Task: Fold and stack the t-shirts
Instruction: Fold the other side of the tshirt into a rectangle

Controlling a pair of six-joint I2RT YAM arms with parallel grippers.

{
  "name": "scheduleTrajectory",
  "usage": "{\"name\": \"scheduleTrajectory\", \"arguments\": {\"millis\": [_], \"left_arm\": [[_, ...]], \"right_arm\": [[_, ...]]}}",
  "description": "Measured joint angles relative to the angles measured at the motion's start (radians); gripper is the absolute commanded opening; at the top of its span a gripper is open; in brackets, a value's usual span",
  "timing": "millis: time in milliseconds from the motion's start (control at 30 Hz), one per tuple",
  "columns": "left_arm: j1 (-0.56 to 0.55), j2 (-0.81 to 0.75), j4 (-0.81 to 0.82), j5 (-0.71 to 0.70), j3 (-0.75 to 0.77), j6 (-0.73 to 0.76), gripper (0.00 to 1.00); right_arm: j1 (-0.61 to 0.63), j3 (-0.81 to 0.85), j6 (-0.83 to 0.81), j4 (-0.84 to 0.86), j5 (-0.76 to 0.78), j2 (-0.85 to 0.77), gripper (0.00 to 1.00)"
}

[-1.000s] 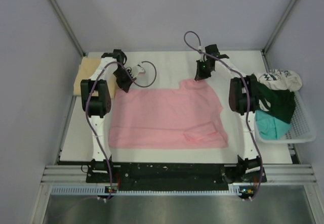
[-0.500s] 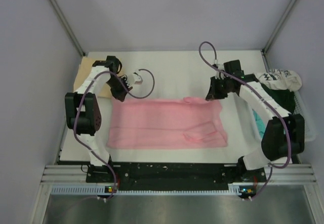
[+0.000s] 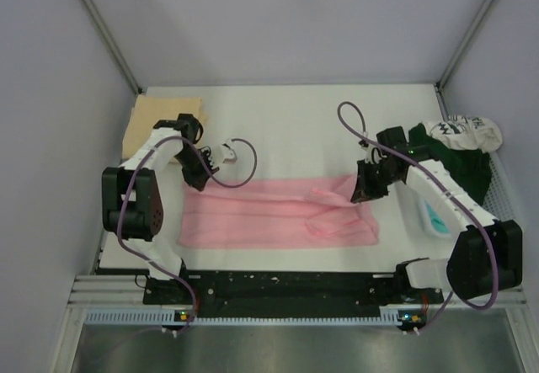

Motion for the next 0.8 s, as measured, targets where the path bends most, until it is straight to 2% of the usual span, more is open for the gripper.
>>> {"name": "scheduleTrajectory", "arguments": {"millis": [133,200,233,300,333,367,400,500,600,700,767,800], "left_arm": [[0.000,-0.010,0.015,-0.002,-0.028,0.002,0.00],[-0.003,-0.010,0.023,-0.005,-0.044,0.001,0.05],[-0.003,-0.010,0.027,-0.009,-0.051,0.001,0.11],[-0.003,-0.010,0.029,-0.019,-0.062,0.001,0.31],[-0.004,-0.010,0.029,-0.026,-0.066,0.002,0.48],[-0.004,-0.010,0.027,-0.028,-0.067,0.009,0.81],[-0.004,-0.010,0.022,-0.031,-0.067,0.013,0.99],[-0.004,-0.010,-0.015,-0.038,-0.065,0.027,0.99],[-0.004,-0.010,-0.077,-0.051,-0.065,0.049,0.87],[-0.004,-0.018,-0.127,-0.059,-0.065,0.065,0.82],[-0.004,-0.043,-0.135,-0.063,-0.065,0.061,0.96],[-0.004,-0.057,-0.133,-0.064,-0.064,0.055,0.99]], "right_arm": [[0.000,-0.014,0.014,0.003,0.000,0.007,0.00],[0.000,-0.031,0.019,0.005,-0.001,0.021,0.00],[0.000,-0.040,0.022,0.005,-0.001,0.026,0.02],[0.001,-0.058,0.025,0.005,-0.002,0.034,0.20],[0.001,-0.068,0.027,0.005,-0.005,0.037,0.30],[0.002,-0.077,0.030,0.004,-0.009,0.041,0.33],[0.002,-0.085,0.031,0.003,-0.015,0.046,0.36],[0.007,-0.114,0.030,-0.010,-0.025,0.052,0.38],[0.021,-0.127,0.031,-0.042,-0.032,0.037,0.36],[0.032,-0.126,0.037,-0.053,-0.034,-0.013,0.20],[0.058,-0.105,0.053,-0.052,-0.015,-0.033,0.07],[0.084,-0.085,0.065,-0.039,0.000,-0.033,0.04]]}}
